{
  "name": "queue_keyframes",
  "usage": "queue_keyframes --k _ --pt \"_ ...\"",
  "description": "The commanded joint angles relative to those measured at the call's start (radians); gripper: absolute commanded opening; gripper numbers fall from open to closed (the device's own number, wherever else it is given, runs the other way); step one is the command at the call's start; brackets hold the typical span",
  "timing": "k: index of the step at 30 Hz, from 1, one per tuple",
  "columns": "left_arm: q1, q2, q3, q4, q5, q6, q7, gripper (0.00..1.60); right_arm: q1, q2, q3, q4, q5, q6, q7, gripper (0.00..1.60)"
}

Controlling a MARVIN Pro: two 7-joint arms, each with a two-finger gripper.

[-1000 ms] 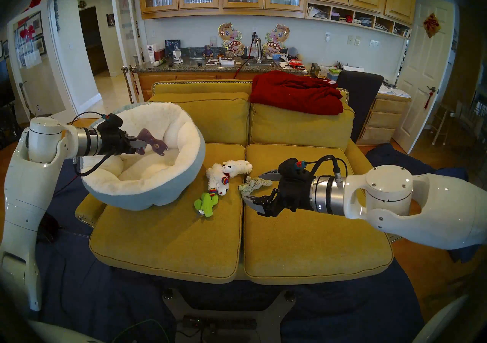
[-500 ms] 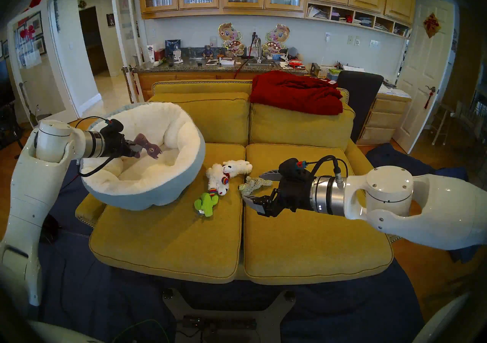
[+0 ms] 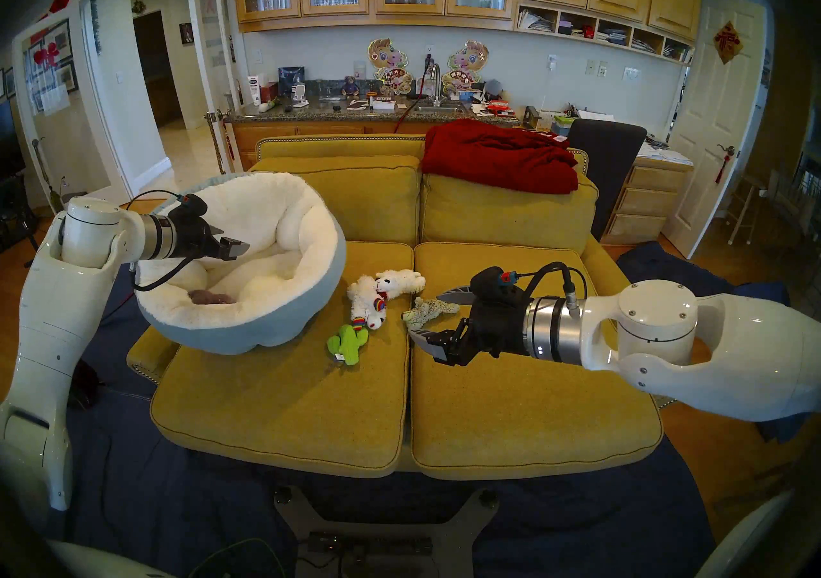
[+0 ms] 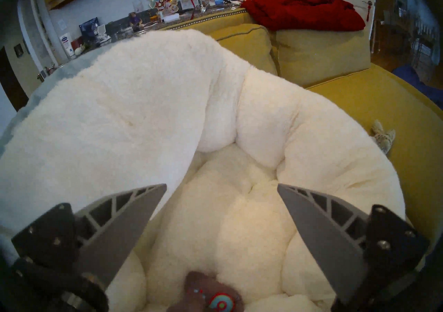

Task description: Put toys into dog bed

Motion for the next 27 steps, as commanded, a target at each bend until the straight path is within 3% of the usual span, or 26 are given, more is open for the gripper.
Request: queue_keyframes --k 1,11,18,27 --pt "-0.02 0.007 -0.037 -0.085 -0.053 -0.02 -0.06 1.6 0.046 -0.001 0.002 -0.005 0.0 -0.019 0.002 1.6" --pt "0.065 0.001 -0.045 -0.197 -0.11 -0.04 -0.161 1.6 0.083 -0.001 -0.035 -0.006 0.001 -0.024 0.004 1.6" --pt "0.096 -0.016 -0.021 -0.206 -0.111 -0.057 -0.175 1.6 0.117 -0.001 -0.07 -0.006 0.002 -0.03 0.004 1.6" --pt "0.136 -0.03 -0.012 -0.225 -0.114 -0.135 -0.202 1.6 0.16 -0.001 -0.116 -0.008 0.003 -0.037 0.004 1.6"
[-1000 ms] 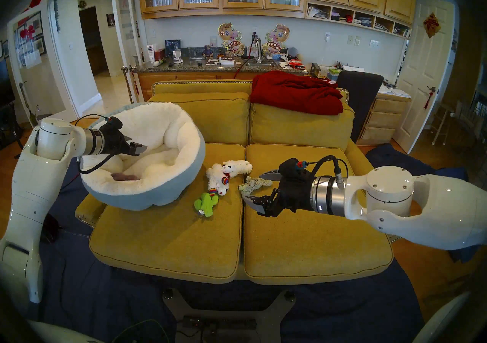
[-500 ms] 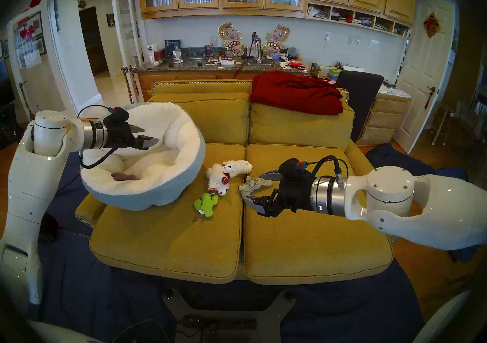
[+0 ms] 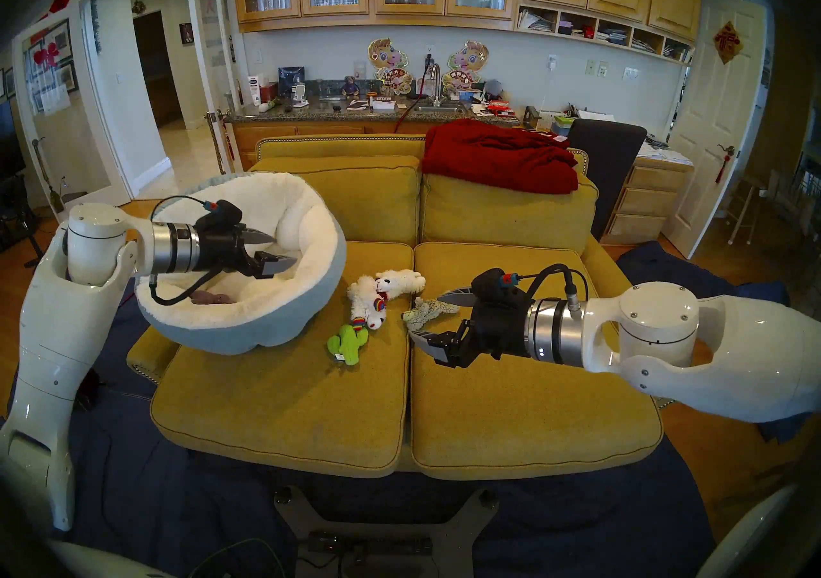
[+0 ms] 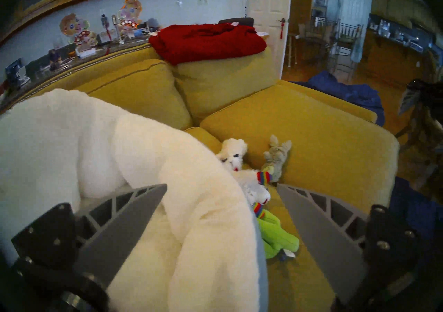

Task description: Put toys into dog bed

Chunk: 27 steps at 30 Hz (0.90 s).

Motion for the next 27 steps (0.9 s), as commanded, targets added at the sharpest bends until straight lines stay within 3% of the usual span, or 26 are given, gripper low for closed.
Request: queue_keyframes --k 1,11,27 --pt "-0.002 -0.008 -0.014 -0.031 -0.012 -0.056 -0.013 1.6 0.068 -0.002 -0.013 -0.005 0.0 -0.024 0.002 1.6" --pt "0.016 -0.015 -0.04 -0.032 -0.015 -0.111 -0.025 1.6 0.112 -0.002 -0.06 -0.007 0.001 -0.029 0.002 1.6" --pt "0.024 -0.024 -0.052 -0.03 -0.011 -0.137 -0.034 1.6 0.199 -0.002 -0.142 0.007 0.009 -0.02 0.019 1.6"
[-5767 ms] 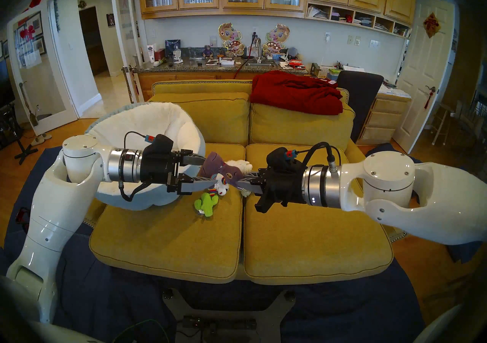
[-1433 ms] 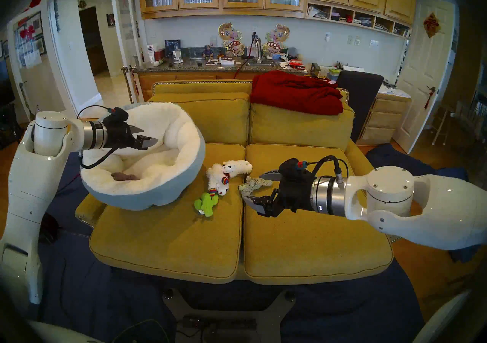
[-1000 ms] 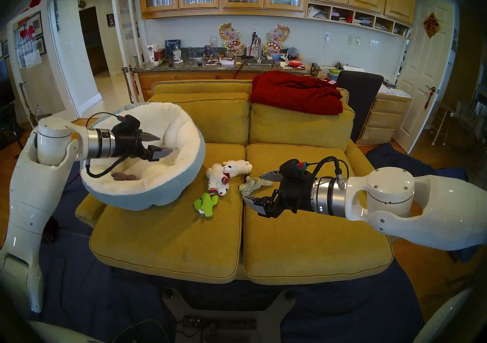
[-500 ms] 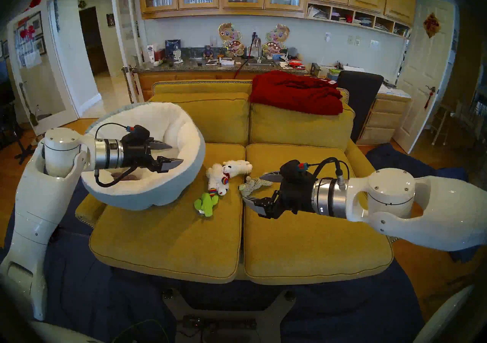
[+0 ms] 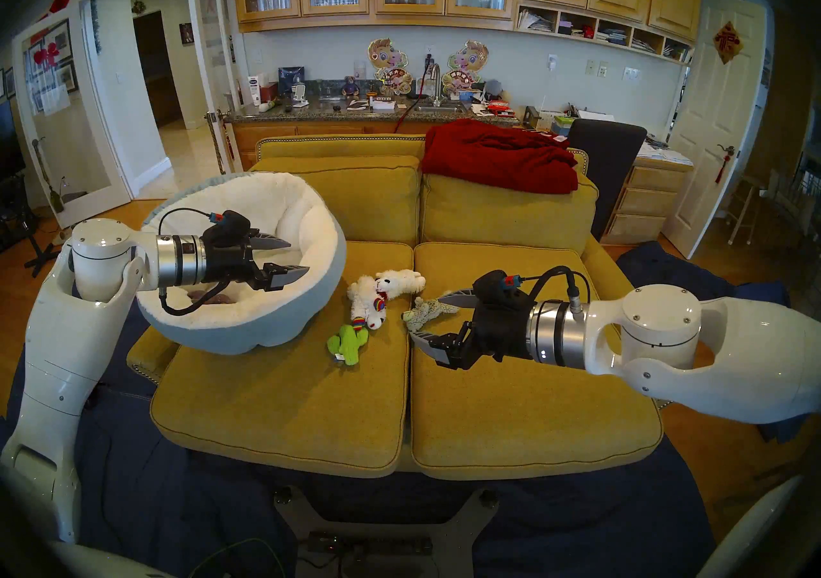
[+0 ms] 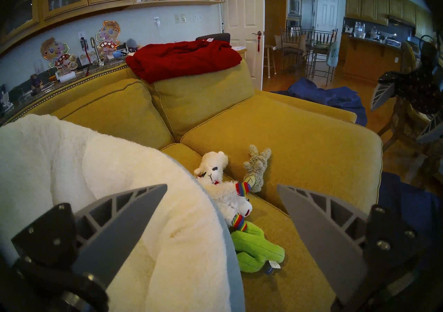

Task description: Put toys into dog bed

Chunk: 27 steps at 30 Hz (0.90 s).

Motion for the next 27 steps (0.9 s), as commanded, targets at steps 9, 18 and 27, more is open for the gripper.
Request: queue_keyframes --k 9,18,27 --pt "-0.021 0.001 -0.026 -0.018 -0.005 -0.022 0.0 1.6 0.108 -0.002 -0.025 0.017 0.017 0.02 0.026 1.6" --pt "-0.02 0.0 -0.026 -0.018 -0.004 -0.023 -0.001 1.6 0.063 -0.122 0.005 0.055 0.085 0.032 -0.064 1.6" --pt "-0.02 0.001 -0.025 -0.018 -0.004 -0.023 -0.001 1.6 -0.053 -0.199 0.062 0.096 0.117 0.019 -0.104 1.6"
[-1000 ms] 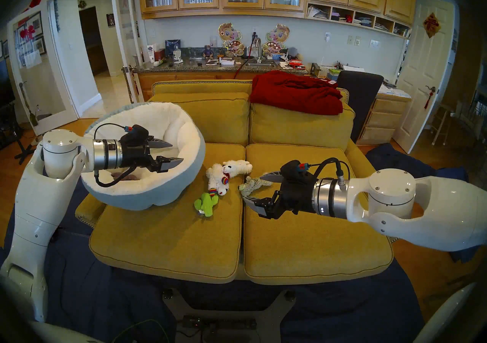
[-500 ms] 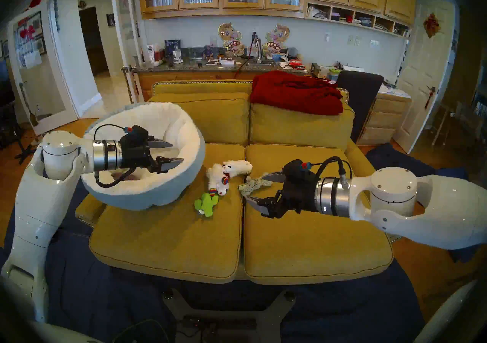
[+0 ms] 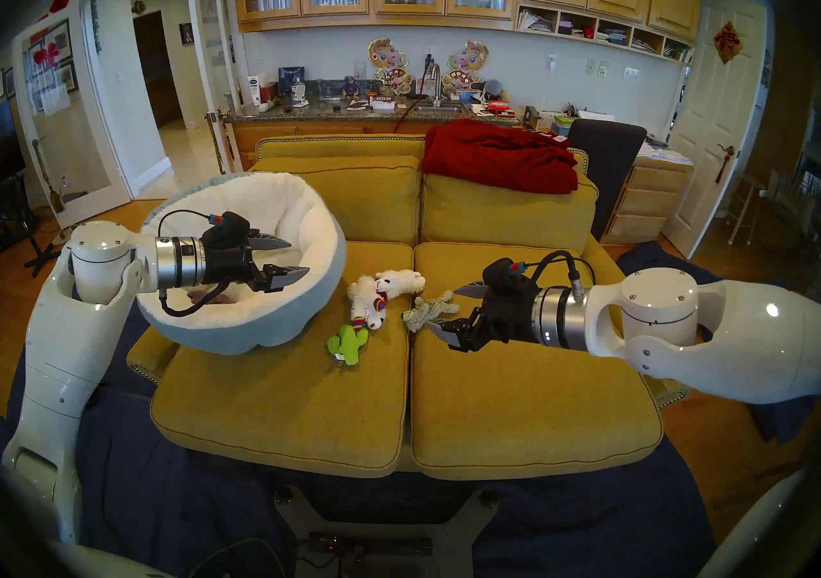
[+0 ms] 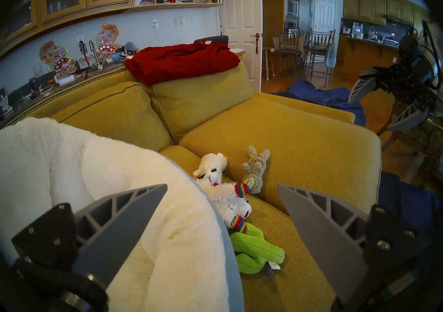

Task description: Put toys into dog bed

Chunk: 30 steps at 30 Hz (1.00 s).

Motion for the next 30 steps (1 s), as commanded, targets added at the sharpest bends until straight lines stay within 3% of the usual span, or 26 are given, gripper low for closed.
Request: queue_keyframes --k 1,12,30 --pt "-0.027 0.004 -0.02 -0.017 -0.005 -0.007 0.003 1.6 -0.085 -0.111 0.067 0.029 0.03 -0.036 -0.028 1.6" --pt "-0.027 0.004 -0.019 -0.017 -0.005 -0.007 0.004 1.6 -0.239 -0.25 0.166 0.152 0.072 -0.061 -0.012 1.6" --pt "-0.027 0.005 -0.019 -0.018 -0.007 -0.008 0.005 1.6 -0.434 -0.454 0.315 0.457 0.078 -0.065 0.137 1.6"
